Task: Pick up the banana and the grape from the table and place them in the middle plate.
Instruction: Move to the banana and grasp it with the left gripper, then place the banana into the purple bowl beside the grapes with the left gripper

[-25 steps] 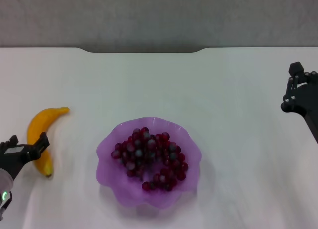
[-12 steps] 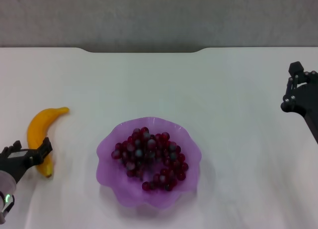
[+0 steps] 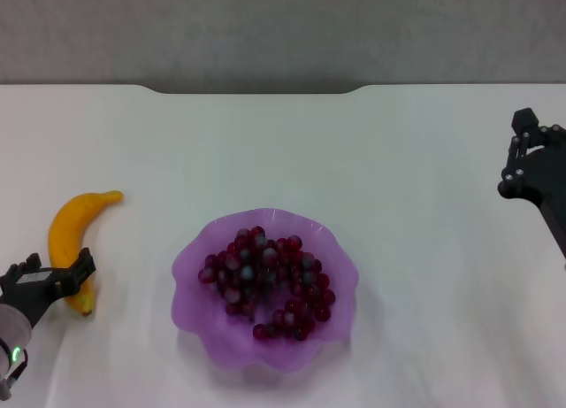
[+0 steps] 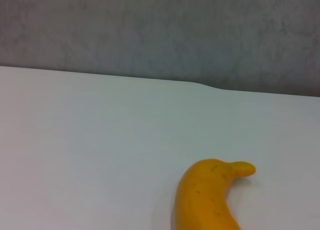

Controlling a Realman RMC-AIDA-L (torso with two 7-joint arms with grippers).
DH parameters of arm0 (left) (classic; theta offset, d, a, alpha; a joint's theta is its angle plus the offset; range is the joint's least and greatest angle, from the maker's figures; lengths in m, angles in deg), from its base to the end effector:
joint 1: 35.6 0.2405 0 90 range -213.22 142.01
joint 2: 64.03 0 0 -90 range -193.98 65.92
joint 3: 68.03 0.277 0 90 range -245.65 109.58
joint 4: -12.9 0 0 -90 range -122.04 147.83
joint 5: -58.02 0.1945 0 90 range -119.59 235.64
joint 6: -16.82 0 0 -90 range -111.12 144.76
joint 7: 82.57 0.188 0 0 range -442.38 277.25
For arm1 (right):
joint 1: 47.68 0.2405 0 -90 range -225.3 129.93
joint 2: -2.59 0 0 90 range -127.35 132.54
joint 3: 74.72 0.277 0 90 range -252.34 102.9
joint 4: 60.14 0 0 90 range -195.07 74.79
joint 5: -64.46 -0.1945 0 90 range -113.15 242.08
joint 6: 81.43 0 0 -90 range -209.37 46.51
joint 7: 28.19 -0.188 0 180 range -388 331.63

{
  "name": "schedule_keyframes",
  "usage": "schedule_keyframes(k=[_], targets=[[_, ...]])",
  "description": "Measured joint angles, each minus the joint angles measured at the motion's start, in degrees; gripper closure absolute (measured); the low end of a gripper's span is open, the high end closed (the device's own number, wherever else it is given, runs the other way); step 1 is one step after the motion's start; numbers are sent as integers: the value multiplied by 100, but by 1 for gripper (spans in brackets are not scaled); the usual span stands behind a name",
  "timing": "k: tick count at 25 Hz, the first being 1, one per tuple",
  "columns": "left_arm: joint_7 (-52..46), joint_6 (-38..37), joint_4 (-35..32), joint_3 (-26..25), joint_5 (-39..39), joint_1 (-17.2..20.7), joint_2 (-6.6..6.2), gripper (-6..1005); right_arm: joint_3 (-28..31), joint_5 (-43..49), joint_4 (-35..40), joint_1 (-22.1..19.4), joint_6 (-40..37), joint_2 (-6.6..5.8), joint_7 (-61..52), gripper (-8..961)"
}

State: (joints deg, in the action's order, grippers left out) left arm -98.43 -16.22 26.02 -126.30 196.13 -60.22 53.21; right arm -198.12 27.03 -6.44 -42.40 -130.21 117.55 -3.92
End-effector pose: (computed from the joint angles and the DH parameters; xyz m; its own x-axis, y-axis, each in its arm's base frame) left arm -0.4079 0.3708 -0.0557 0.5545 0.4444 0.7036 0.7767 0.0273 -0.6293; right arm 0.2648 0.3428 -0.0139 0.8460 0.1593 -0.5088 -0.4867 -0.1590 -0.8590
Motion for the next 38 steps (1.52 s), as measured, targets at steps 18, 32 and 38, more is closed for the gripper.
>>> schedule_keyframes(k=[18, 32, 38], targets=[[-25, 4, 6, 0, 27, -9, 0, 300, 0, 0, -53, 25, 0, 0, -20, 953], [-23, 366, 18, 0, -8, -105, 0, 403, 0, 0, -71, 35, 0, 0, -33, 953], [-58, 286, 34, -44, -35, -90, -6, 456, 0, 0, -80, 34, 0, 0, -32, 953]])
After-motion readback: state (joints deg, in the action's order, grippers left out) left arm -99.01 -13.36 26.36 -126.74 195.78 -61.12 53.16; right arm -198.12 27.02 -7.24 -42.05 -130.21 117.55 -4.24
